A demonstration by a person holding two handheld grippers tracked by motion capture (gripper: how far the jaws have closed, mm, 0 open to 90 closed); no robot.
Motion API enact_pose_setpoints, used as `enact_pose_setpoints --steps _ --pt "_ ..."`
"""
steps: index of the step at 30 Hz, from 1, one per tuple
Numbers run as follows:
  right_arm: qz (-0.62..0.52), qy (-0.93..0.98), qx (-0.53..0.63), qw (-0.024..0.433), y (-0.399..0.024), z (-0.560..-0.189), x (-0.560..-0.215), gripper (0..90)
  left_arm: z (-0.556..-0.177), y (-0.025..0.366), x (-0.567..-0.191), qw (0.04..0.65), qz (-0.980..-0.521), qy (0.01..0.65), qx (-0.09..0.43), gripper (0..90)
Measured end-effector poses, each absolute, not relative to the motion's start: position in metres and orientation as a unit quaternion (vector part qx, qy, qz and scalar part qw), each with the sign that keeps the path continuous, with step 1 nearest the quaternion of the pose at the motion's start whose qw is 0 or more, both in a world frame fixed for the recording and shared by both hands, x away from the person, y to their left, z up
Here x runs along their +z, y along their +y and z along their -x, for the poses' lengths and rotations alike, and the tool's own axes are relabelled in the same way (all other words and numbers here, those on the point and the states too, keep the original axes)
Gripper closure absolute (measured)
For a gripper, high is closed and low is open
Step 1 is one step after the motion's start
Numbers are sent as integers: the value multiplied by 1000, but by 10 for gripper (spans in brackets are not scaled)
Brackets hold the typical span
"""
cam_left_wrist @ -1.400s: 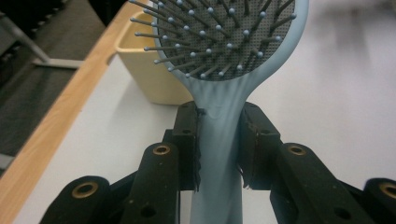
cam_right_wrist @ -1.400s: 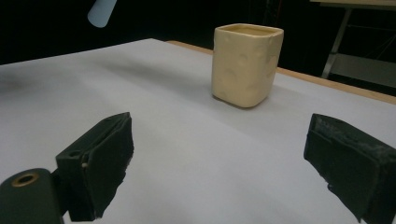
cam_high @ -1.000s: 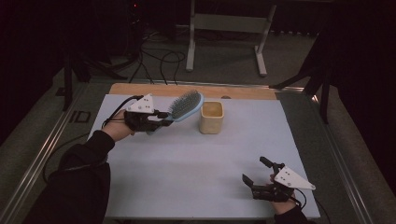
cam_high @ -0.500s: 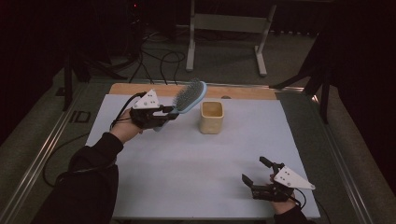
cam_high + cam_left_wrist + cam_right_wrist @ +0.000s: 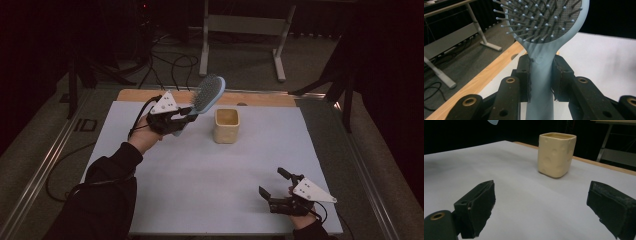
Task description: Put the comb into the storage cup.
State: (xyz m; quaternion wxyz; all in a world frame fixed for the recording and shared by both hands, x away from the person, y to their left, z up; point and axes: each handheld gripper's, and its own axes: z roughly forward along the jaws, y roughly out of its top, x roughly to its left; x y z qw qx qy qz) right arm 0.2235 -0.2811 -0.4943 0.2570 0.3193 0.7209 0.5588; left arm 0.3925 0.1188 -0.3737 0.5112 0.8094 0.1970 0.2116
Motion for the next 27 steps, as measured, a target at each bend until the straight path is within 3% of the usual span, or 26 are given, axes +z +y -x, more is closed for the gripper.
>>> enact_pose_setpoints --steps 27 --pt "-317 722 558 258 -282 -223 -494 82 -394 76 -360 552 -752 243 266 712"
